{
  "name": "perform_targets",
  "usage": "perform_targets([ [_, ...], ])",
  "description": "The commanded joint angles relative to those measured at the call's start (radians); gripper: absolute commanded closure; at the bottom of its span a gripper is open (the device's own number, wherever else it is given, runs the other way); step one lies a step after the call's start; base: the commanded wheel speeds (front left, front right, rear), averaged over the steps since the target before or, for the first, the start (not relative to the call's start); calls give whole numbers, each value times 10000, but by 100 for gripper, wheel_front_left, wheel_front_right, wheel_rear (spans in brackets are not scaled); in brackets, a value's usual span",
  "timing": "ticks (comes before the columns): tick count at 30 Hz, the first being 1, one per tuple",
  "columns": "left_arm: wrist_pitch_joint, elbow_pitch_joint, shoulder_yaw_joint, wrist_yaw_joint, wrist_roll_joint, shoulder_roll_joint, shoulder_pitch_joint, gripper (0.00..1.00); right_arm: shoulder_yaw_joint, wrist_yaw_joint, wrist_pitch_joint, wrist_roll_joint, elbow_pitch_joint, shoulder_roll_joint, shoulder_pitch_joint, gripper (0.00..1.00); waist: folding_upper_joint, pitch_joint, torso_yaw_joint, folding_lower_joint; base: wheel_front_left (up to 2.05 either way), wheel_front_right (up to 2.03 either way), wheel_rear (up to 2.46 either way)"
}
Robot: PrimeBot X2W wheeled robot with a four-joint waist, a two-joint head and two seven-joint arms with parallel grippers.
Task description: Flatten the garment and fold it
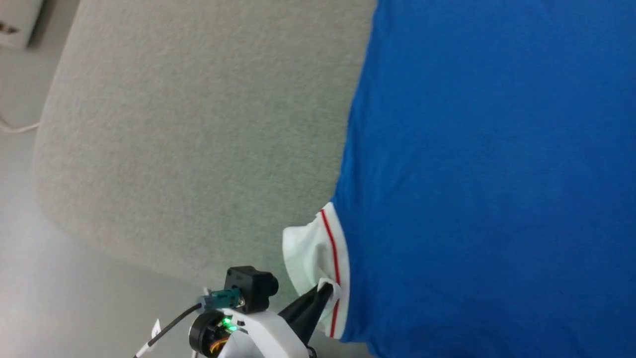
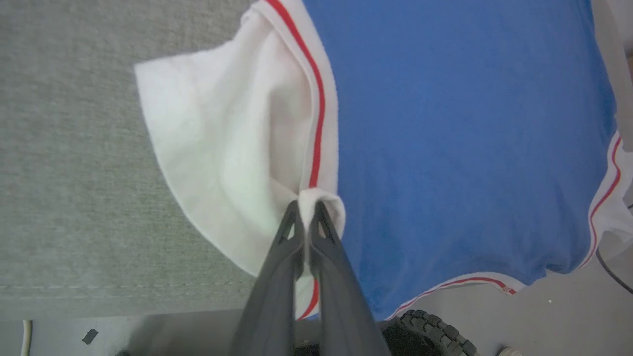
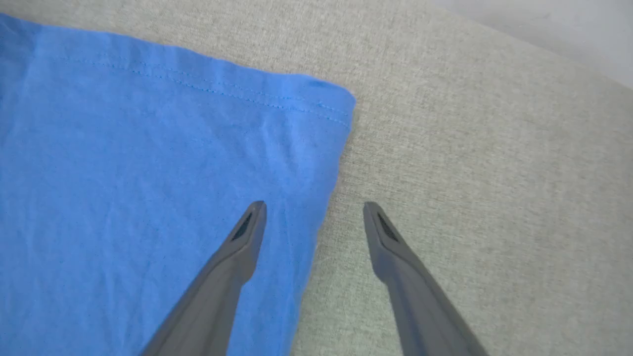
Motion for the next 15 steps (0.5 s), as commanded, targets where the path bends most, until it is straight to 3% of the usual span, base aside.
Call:
perform_targets([
  [1,-84,79,-55,-108,90,-101,-195,100,31,-19,-65,-257,327,-62,-290,0,0,909,925,-1,0,0,0],
  [7,-217,193,-99,-135,102,-245,-260,100,283,-19,-378,-665,1109,-190,-484,0,0,997,979,-1,0,0,0],
  [8,-229,217,-100,-133,105,-247,-261,100,329,-19,-334,-665,1247,-205,-438,31,0,993,961,-1,0,0,0],
  [9,-241,234,-96,-129,104,-249,-264,100,412,-19,-285,-668,1357,-235,-382,73,0,987,934,-1,0,0,0],
  [10,-252,248,-88,-123,97,-255,-267,100,525,-19,-232,-655,1444,-277,-313,100,0,971,901,-1,0,0,0],
  [15,-284,306,-21,-74,93,-188,-255,100,887,-19,-462,-469,1632,-422,-36,100,0,703,583,-1,0,0,0],
])
